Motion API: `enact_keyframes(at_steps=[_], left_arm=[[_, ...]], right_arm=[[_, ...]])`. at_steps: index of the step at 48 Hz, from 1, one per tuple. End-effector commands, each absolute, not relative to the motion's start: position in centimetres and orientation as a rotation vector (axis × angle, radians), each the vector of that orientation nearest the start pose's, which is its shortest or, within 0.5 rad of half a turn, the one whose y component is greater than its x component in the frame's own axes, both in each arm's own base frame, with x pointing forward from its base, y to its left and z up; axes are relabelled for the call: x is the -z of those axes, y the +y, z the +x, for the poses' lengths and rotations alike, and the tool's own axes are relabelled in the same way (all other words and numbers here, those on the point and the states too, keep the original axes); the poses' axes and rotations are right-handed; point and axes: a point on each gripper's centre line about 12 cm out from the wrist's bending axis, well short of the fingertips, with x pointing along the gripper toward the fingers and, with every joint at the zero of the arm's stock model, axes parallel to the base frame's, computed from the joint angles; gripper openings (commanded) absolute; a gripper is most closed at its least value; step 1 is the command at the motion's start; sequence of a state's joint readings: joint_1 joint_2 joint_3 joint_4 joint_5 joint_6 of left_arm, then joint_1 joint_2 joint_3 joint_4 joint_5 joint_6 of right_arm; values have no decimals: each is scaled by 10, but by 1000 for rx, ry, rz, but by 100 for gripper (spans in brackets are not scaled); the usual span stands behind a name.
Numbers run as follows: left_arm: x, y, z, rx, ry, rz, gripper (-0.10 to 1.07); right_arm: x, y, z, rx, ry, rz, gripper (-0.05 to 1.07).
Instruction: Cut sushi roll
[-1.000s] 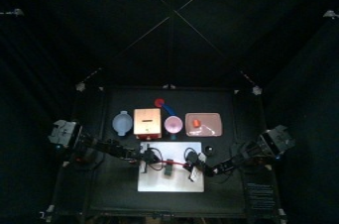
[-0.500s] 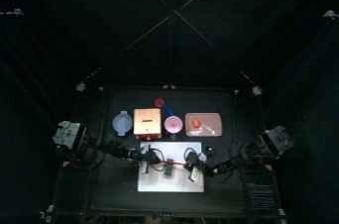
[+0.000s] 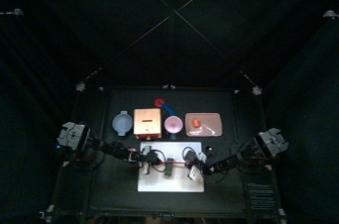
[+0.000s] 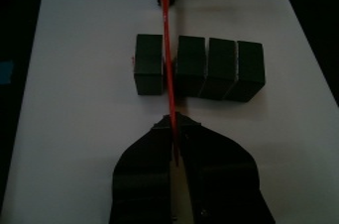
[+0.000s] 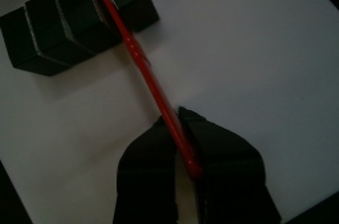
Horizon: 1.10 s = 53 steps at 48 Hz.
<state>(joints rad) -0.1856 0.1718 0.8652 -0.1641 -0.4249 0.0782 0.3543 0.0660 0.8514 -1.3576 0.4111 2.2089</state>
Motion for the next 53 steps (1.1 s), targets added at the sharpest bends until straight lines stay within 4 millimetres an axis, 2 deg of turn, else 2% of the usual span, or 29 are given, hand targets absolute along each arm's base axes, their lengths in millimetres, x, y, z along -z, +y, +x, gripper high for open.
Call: enact_keyframes(at_steps=[1, 7, 19, 25, 40, 53], left_arm=[[-102, -60, 359, 104, 577, 12, 42], [-112, -60, 358, 119, 577, 26, 42], [-126, -60, 355, 144, 596, 54, 42], [-127, -60, 353, 148, 603, 60, 42], [-128, -54, 355, 142, 599, 73, 42], [-128, -47, 356, 131, 598, 79, 42]], right_arm=[[-110, 57, 317, 450, 780, 475, 3], [-123, 56, 316, 431, 745, 484, 12], [-140, 54, 316, 399, 696, 478, 61], [-140, 54, 317, 394, 694, 470, 76], [-146, 65, 324, 291, 695, 450, 79], [-159, 67, 330, 225, 666, 436, 79]])
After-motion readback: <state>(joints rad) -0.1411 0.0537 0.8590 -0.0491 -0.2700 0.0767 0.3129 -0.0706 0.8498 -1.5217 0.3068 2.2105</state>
